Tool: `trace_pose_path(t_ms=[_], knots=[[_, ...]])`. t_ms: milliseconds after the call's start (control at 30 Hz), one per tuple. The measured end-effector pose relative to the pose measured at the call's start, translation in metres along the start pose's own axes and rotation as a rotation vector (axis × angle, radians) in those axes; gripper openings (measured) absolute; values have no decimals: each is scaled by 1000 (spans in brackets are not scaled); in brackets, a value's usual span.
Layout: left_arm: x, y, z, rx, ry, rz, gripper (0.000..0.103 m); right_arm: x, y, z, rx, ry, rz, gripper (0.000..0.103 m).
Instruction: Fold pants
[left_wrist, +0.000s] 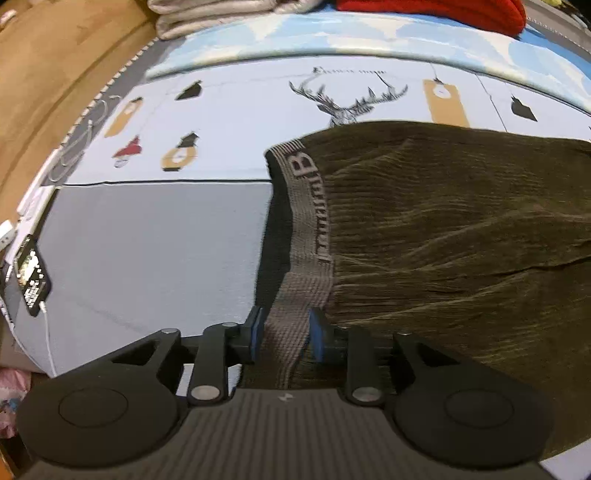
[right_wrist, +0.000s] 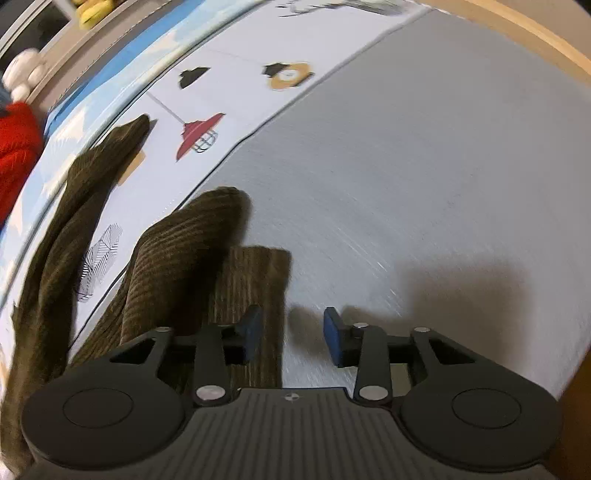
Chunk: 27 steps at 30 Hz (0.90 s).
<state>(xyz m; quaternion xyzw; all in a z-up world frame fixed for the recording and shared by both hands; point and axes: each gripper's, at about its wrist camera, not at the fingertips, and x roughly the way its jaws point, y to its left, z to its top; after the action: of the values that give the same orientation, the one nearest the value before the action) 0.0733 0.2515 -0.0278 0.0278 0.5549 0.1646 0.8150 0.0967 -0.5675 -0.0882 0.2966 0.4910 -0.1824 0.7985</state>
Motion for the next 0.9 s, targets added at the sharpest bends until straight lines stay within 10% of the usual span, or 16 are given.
trace_pose_path(t_ms=[200, 267, 400, 733, 900], knots=[[11, 4, 2, -6, 31, -4, 35, 28, 24, 8, -45, 24, -41, 40], [11, 7, 2, -13, 37, -5, 35, 27, 35, 8, -92, 5, -34, 14], [12, 10, 3, -19, 41, -21, 35, 6, 34, 9, -63, -26, 15, 7], [7, 15, -6, -4, 49, -117, 41, -84, -91, -9, 317, -111, -226, 6], [18, 29, -18, -14, 123, -207, 55, -65, -122, -16, 397, -17, -137, 15]])
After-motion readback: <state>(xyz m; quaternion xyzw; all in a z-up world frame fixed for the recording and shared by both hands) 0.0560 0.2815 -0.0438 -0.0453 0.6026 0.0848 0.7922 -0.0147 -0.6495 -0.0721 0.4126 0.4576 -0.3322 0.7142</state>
